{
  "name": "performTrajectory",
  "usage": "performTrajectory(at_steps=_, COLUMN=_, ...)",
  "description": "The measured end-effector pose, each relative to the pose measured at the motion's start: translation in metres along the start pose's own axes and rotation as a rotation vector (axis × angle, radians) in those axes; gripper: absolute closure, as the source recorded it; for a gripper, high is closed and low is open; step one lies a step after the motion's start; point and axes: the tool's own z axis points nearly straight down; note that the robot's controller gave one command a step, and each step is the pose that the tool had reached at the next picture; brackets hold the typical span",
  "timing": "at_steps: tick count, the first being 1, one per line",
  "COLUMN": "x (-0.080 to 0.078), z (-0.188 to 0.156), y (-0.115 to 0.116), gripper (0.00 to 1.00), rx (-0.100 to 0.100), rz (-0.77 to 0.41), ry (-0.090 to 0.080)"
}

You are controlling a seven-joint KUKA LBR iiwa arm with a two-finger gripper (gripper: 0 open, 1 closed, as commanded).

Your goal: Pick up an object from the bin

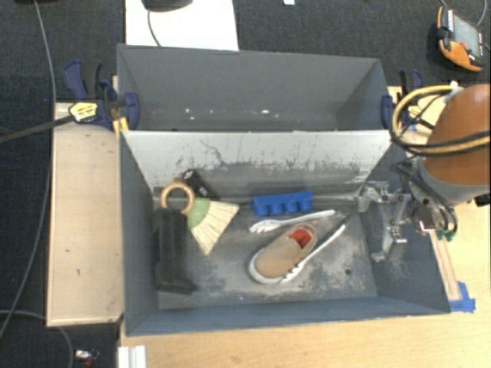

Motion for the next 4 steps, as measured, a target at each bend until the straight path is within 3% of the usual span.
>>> performTrajectory(at_steps=1, x=0.0, z=0.0, y=0.0, gripper=0.0, rx=0.0, rz=0.0, ry=0.0)
performTrajectory(at_steps=2, x=0.024, z=0.055, y=0.02, gripper=0.0, rx=-0.002, rz=0.063, ry=0.005)
performTrajectory(at_steps=3, x=0.003, z=0.063, y=0.036, gripper=0.0, rx=0.001, rz=0.091, ry=-0.016)
performTrajectory(at_steps=4, x=0.015, z=0.137, y=0.048, gripper=0.0, rx=0.0, rz=0.038, ry=0.0)
